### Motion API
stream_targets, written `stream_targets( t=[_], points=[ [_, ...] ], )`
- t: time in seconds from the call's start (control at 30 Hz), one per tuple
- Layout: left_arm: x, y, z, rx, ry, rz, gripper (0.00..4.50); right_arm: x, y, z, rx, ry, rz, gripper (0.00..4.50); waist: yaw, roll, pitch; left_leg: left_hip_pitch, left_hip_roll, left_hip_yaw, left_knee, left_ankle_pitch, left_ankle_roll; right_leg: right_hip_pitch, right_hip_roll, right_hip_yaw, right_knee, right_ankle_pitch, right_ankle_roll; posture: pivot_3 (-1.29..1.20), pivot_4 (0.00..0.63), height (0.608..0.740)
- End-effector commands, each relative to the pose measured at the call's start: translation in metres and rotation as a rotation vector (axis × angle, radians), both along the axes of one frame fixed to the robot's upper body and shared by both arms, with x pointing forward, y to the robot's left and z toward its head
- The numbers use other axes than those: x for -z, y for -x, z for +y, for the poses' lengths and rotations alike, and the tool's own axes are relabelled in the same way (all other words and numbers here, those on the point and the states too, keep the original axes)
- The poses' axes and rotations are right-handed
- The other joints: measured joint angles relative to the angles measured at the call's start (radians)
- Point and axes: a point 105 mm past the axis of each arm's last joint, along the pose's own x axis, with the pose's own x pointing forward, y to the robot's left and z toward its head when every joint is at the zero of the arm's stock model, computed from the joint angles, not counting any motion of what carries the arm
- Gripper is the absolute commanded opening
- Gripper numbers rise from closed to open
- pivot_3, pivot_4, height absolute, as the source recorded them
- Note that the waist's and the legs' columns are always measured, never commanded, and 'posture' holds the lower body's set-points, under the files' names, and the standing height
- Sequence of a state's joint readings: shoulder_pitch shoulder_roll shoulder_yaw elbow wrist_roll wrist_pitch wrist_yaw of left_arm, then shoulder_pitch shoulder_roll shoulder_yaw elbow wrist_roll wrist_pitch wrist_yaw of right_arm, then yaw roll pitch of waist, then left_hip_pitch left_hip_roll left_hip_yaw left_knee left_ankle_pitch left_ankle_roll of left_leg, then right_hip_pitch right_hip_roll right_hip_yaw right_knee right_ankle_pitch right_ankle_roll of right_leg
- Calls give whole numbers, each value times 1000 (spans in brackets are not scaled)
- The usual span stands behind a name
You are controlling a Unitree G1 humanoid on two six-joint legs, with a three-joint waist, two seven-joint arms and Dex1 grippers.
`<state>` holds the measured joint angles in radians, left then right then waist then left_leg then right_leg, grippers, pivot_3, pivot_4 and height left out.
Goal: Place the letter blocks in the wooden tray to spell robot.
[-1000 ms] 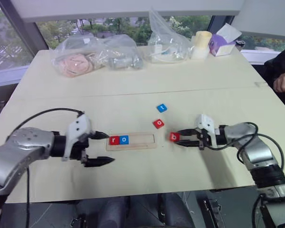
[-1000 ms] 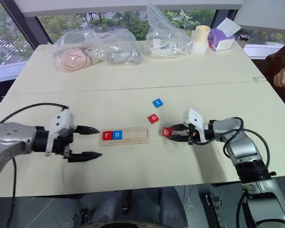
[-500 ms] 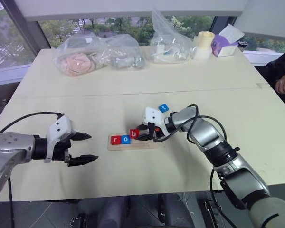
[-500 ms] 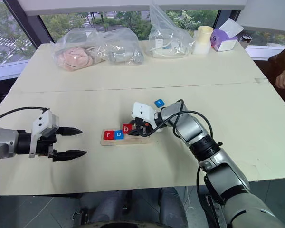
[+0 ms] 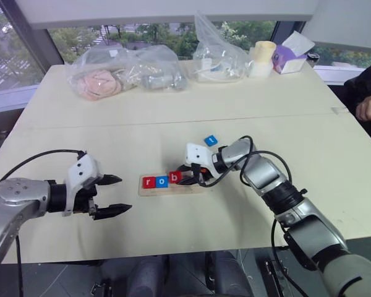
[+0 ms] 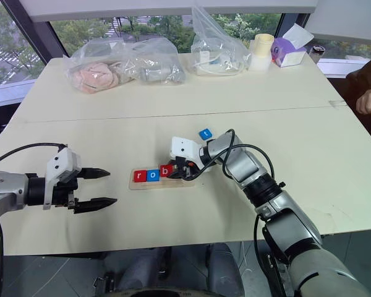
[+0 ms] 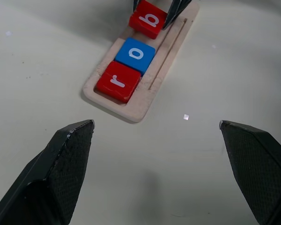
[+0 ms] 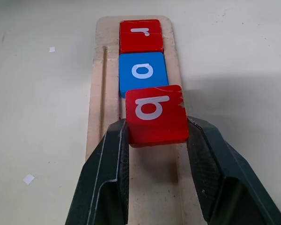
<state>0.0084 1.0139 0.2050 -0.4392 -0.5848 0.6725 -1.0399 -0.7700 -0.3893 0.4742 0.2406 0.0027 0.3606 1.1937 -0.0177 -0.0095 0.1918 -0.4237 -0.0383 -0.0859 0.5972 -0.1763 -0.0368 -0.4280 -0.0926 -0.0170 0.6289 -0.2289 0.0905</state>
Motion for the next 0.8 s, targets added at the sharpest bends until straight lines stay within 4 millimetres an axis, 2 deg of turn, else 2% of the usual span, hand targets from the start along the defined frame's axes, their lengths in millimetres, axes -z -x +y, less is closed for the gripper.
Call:
stream_targets(
  t=[0.03, 0.07, 0.13, 0.17, 0.3, 0.53, 0.67, 0.8],
  points=[
    [-7, -2, -4, 13, 12, -25, 4500, -5, 1, 8, -34, -10, -23, 1365, -1, 0, 0, 0, 0, 0, 0, 0, 0, 0, 0, 0, 0, 0, 0, 0, 150, 740],
    [-6, -2, -4, 14, 8, -25, 4500, -4, 1, 9, -31, -11, -22, 1365, -1, 0, 0, 0, 0, 0, 0, 0, 0, 0, 0, 0, 0, 0, 0, 0, 150, 740],
    [-6, -3, -4, 14, 5, -25, 4500, -3, 0, 10, -26, -11, -22, 2205, -2, 0, 0, 0, 0, 0, 0, 0, 0, 0, 0, 1, 0, 0, 0, 0, 150, 740],
    [-5, -3, -4, 14, 4, -26, 4500, -4, 0, 12, -28, -15, -25, 2455, -2, 0, 0, 0, 0, 0, 0, 0, 0, 0, 1, 1, 0, 0, 0, 0, 150, 740],
    [-5, -5, -4, 13, 3, -30, 4500, -11, -4, 14, -8, -41, -57, 4481, -2, 0, 0, 1, 0, 1, 0, 0, 0, 0, 2, 2, 0, 0, 0, 0, 150, 740],
    [-4, -6, -4, 8, 2, -35, 4500, -43, -12, 8, 79, -167, -97, 4481, 0, 0, 0, 1, 1, 1, 0, 0, 0, 0, 2, 3, 0, 0, 0, 0, 150, 740],
    [-18, -11, -16, 14, 69, -94, 4500, -63, -25, -15, 303, -277, -123, 4481, 5, 0, 0, 1, 1, 1, 0, 0, 0, 0, 2, 3, 0, 0, 0, 0, 150, 740],
    [-36, -19, -28, 1, 150, -171, 4500, -60, -24, -41, 563, -331, -76, 4481, 8, -1, -1, 1, 1, 1, 0, 0, 0, 0, 2, 3, 0, 0, 0, 0, 150, 740]
  ],
)
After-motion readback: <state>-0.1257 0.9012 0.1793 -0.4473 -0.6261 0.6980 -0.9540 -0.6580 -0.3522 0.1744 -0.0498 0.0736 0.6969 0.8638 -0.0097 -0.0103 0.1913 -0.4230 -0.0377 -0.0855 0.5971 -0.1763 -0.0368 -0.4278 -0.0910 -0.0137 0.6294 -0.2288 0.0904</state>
